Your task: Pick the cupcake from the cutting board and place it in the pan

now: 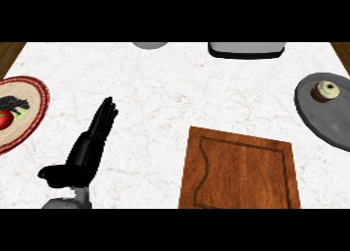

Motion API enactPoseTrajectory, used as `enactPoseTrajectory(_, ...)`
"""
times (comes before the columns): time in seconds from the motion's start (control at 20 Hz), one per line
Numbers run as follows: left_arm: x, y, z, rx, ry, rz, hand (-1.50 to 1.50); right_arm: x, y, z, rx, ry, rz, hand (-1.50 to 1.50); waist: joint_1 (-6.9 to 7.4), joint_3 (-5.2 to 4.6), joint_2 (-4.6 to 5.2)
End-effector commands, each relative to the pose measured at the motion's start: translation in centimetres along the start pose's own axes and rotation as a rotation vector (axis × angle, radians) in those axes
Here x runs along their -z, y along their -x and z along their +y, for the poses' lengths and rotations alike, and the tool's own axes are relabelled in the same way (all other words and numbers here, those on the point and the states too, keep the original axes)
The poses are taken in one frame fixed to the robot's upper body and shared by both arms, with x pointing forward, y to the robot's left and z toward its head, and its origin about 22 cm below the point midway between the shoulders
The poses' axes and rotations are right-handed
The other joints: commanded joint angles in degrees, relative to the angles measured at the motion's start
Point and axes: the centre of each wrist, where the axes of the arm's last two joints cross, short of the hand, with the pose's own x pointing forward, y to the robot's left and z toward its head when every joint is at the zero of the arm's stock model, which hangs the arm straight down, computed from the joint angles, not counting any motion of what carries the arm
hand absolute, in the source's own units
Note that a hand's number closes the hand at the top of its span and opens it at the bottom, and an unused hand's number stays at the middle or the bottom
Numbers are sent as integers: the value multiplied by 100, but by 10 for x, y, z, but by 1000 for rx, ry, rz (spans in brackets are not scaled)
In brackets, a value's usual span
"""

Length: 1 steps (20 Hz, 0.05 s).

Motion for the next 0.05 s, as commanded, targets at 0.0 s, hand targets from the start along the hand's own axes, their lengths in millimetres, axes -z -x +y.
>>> enactPoseTrajectory(0.0,-14,18,6,0,-17,-8,0,-5,3,-1,7,-40,-97,-150,7,-4,1)
